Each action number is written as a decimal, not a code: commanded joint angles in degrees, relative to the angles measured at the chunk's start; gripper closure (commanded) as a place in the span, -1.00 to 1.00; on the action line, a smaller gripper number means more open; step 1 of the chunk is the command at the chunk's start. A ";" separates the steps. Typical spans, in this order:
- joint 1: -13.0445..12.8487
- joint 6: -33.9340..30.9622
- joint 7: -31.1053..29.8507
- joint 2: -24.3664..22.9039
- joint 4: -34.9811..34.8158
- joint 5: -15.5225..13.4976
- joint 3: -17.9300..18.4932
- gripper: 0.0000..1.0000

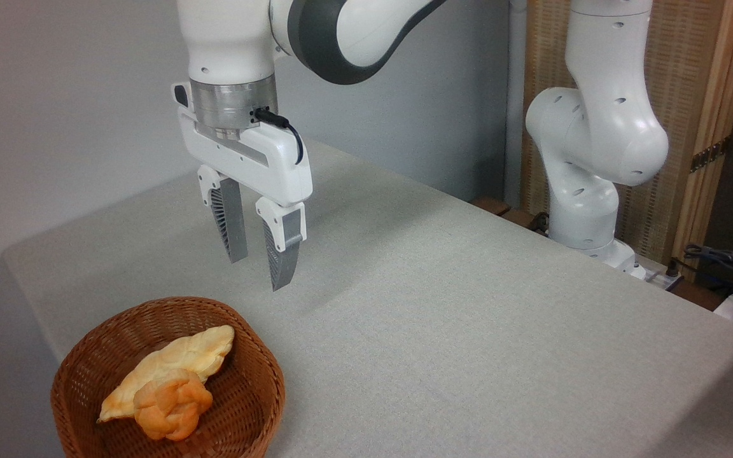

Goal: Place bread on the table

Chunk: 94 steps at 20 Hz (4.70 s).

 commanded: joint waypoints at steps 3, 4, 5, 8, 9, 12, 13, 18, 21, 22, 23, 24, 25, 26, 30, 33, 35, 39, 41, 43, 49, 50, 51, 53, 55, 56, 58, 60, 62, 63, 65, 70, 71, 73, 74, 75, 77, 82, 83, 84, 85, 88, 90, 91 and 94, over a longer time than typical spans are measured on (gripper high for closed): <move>-0.51 -1.58 -1.00 0.21 1.25 0.40 0.19 -1.00; -0.51 -1.49 -0.91 0.21 1.25 0.40 0.19 -1.00; -0.51 -1.49 -0.82 0.21 1.25 0.40 0.19 -1.00; -0.51 -1.49 -0.65 0.21 1.25 0.40 0.19 -1.00; -0.51 -1.49 -0.65 0.21 1.25 0.40 0.19 -1.00; -0.51 -1.06 -0.56 0.21 1.34 0.58 0.19 -1.00; -0.51 -0.53 -0.47 0.21 1.43 0.49 0.28 -1.00; -0.33 8.15 -0.38 1.00 1.17 0.23 0.63 -1.00; 0.11 15.09 -0.38 3.37 0.99 0.23 0.81 -1.00; 0.19 17.47 -0.38 4.42 0.99 0.23 0.89 -1.00; 0.19 19.32 -0.38 5.48 1.08 0.23 0.89 -1.00; 0.19 20.99 -0.38 6.44 1.16 0.31 0.89 -1.00; 0.46 22.75 -0.38 7.41 1.17 0.31 0.98 -1.00; 0.81 24.85 -0.30 8.47 1.17 0.66 0.89 -1.00; 1.25 30.58 0.93 12.25 1.17 0.93 1.16 -1.00; 1.42 33.04 1.46 13.66 1.25 1.02 2.56 -1.00; 1.51 33.92 2.86 14.88 1.17 1.10 2.56 -1.00; 1.51 35.25 2.87 16.30 1.25 1.11 2.65 -1.00; 1.51 35.25 2.96 16.39 1.17 1.19 2.65 -0.96; 1.51 35.25 2.96 16.30 1.25 1.02 2.56 -0.17; 1.51 35.16 4.63 16.21 1.17 1.02 2.65 0.37; 1.51 35.16 4.63 16.30 1.17 1.02 2.65 0.37; 1.51 35.07 4.54 16.21 1.17 1.02 2.65 0.37; 1.51 35.07 4.63 16.04 1.17 1.02 2.65 0.37; 1.51 35.07 4.71 15.86 1.17 1.02 2.65 0.37; 1.51 35.07 4.72 15.77 1.17 1.02 2.65 0.37; 1.60 34.98 4.72 15.77 1.16 1.02 2.65 0.37; 1.60 34.89 4.72 15.77 1.17 1.02 2.65 0.37; 1.60 34.89 4.72 15.68 1.08 1.02 3.00 0.37; 1.60 34.89 4.72 15.68 1.08 1.10 3.00 0.37; 1.60 34.89 4.72 15.68 1.08 1.02 3.09 0.37; 1.51 34.46 4.19 12.71 1.08 1.02 3.00 0.37; 1.51 33.24 4.19 11.65 1.08 1.02 3.00 0.37; 1.51 29.73 4.45 9.19 0.99 1.02 3.00 0.37; 1.51 27.62 4.54 8.05 0.90 1.02 2.92 0.36; 1.43 24.99 4.71 6.82 0.81 1.02 2.92 0.36; 1.34 19.71 4.72 4.44 0.46 1.02 2.83 0.35; 0.99 6.53 4.72 -0.92 -1.55 1.02 2.65 0.34; 0.90 4.07 4.72 -1.71 -2.26 1.02 2.65 0.34; 0.81 2.22 5.06 -2.33 -3.05 1.02 2.65 0.34; 0.81 0.98 5.68 -2.86 -4.10 1.02 2.65 0.34; 0.72 -0.26 7.00 -3.39 -8.14 0.93 2.56 0.27; 0.72 0.17 7.00 -2.69 -8.94 0.32 2.65 -0.38; 0.72 0.18 7.00 -2.16 -8.94 0.31 2.65 -0.59; 0.63 0.18 7.00 -1.11 -8.94 0.31 2.56 -1.00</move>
